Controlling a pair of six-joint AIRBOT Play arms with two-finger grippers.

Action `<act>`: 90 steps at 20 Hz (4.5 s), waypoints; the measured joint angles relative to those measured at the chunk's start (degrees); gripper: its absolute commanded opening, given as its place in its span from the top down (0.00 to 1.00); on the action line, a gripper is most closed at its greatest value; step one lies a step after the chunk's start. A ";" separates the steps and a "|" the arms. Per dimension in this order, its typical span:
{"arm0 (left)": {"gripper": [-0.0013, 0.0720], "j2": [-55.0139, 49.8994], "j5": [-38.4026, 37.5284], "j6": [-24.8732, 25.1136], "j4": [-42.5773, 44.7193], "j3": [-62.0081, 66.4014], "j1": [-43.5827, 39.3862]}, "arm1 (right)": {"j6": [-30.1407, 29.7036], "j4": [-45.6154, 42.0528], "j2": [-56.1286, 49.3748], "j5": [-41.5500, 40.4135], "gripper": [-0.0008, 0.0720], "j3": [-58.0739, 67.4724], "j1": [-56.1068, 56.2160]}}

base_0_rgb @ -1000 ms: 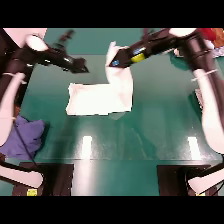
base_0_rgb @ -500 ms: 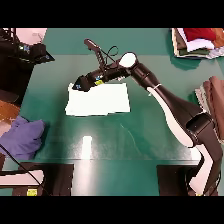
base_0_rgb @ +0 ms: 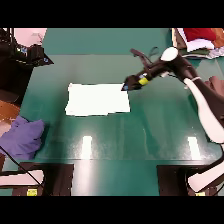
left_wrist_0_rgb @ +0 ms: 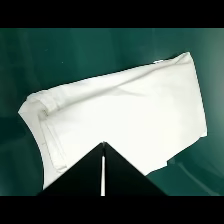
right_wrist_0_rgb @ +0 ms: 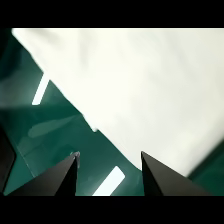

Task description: Fold the shirts.

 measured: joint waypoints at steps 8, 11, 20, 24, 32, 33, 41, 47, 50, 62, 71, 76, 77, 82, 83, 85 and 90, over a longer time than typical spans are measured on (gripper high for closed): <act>0.95 0.00 -0.48 0.17 -0.04 0.00 0.02 | 1.79 4.28 1.18 -10.67 0.12 -16.41 -6.78; 0.95 0.00 -0.33 0.26 -0.04 0.00 0.02 | 1.73 7.30 -3.13 -11.17 0.12 -14.38 -4.09; 0.95 0.00 -0.70 1.55 -0.17 0.00 0.02 | 0.44 14.01 -13.46 -12.09 0.97 -3.06 5.84; 0.95 0.00 -1.42 1.62 -0.37 0.00 -2.10 | 0.68 12.44 -13.22 -8.39 0.97 0.57 5.73; 0.95 0.00 0.46 1.70 -0.35 0.00 -13.51 | 5.07 -0.68 4.20 -2.93 0.97 -0.24 -12.04; 0.95 0.00 1.16 1.70 -0.37 0.00 -14.80 | 5.22 -2.34 6.54 -2.58 0.97 -0.39 -15.47; 0.95 0.00 3.13 1.53 -0.37 0.00 -19.43 | 5.84 -7.67 14.25 -6.29 0.97 -0.74 -41.33; 0.95 0.00 3.13 1.25 -0.42 0.02 -19.87 | 5.42 -7.82 14.21 -14.25 0.97 1.75 -51.01; 0.95 0.00 3.13 1.14 -0.44 0.00 -19.96 | 4.72 -7.82 13.33 -15.76 0.97 7.82 -52.46; 0.95 0.00 2.73 1.14 -0.42 0.00 -19.96 | 2.51 -8.31 20.37 -10.16 0.97 13.57 -61.33; 0.95 0.00 1.81 1.18 -0.37 0.00 -19.96 | 0.50 -22.67 32.83 -0.35 0.86 -7.85 -71.12; 0.95 0.00 1.62 1.25 -0.35 0.00 -19.96 | 0.39 -33.29 38.27 2.03 0.32 -18.78 -74.77; 0.95 0.00 1.62 1.25 -0.35 0.00 -19.96 | 0.37 -34.97 39.12 2.16 0.32 -20.37 -75.47; 0.95 0.00 1.64 1.27 -0.35 0.00 -19.96 | 2.71 -35.26 41.07 2.56 0.32 -22.51 -75.97; 0.95 0.00 1.73 1.27 -0.35 0.00 -19.96 | 3.34 -32.46 41.18 2.86 0.32 -22.21 -74.88; 0.95 0.00 1.90 1.27 -0.35 0.00 -19.96 | 3.98 -26.25 41.35 3.61 0.32 -21.73 -71.32; 0.95 0.00 1.14 1.25 -0.37 0.00 -19.96 | 4.68 -17.00 41.48 3.08 0.78 -21.31 -55.01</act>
